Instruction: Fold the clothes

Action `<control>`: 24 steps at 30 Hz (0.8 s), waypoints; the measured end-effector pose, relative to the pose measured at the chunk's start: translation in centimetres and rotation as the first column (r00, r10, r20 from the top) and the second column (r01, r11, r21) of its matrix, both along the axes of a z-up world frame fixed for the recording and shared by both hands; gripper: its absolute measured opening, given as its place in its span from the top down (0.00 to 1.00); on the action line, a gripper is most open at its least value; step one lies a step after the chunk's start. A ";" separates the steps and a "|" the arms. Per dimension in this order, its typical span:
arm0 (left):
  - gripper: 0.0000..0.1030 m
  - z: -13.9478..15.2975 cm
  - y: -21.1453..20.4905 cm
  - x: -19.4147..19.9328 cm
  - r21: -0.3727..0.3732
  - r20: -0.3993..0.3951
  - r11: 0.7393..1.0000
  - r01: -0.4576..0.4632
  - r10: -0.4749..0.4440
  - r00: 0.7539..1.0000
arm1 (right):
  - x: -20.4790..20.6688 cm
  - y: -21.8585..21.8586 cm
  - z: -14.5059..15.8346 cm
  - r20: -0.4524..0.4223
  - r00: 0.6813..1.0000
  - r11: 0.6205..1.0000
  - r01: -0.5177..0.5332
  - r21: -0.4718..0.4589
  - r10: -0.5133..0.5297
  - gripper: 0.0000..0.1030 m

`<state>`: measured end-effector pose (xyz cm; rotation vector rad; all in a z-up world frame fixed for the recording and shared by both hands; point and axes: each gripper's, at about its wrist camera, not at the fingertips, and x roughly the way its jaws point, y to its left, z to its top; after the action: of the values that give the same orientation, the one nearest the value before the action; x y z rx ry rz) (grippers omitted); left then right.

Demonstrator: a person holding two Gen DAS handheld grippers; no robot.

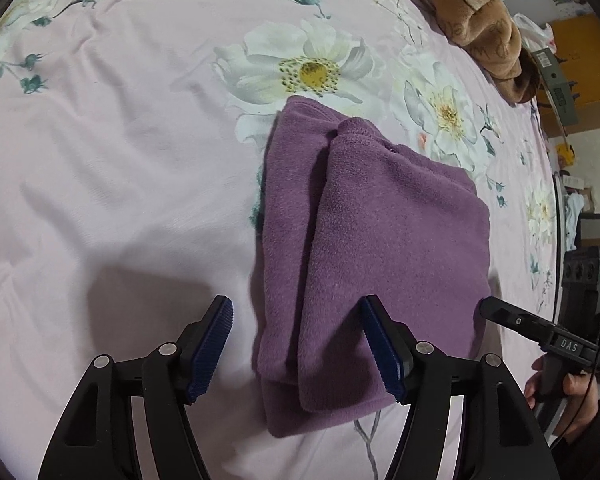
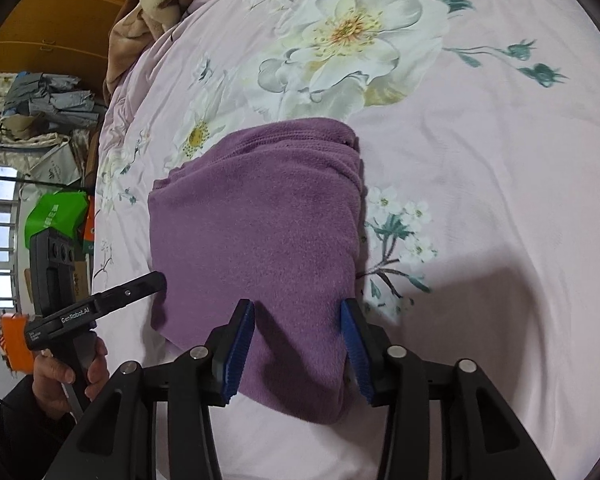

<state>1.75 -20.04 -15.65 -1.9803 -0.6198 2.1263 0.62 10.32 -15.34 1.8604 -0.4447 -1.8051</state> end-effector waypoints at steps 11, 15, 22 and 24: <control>0.27 -2.2 -0.2 -0.8 0.058 0.010 0.998 -0.009 0.008 1.000 | -1.2 0.3 -2.7 0.049 0.999 0.998 0.000 -0.070 0.004 0.46; 0.28 -2.2 -0.1 -1.0 0.068 -0.003 0.998 0.013 -0.013 1.000 | -1.5 0.1 -3.4 0.065 0.998 0.995 0.011 -0.102 -0.004 0.45; 0.58 -2.1 0.6 -1.2 0.129 -0.020 0.991 0.048 -0.045 0.999 | -2.2 -1.1 -3.9 0.102 0.995 0.991 -0.004 -0.134 0.018 0.50; 0.59 -2.0 0.9 -1.2 0.119 -0.028 0.991 0.056 -0.053 0.998 | -2.3 -1.1 -4.1 0.108 0.994 0.991 -0.004 -0.137 0.018 0.52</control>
<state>0.55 -19.15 -17.64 -1.8830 -0.6641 2.0292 -1.70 9.24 -19.45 1.8682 -0.5816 -1.6284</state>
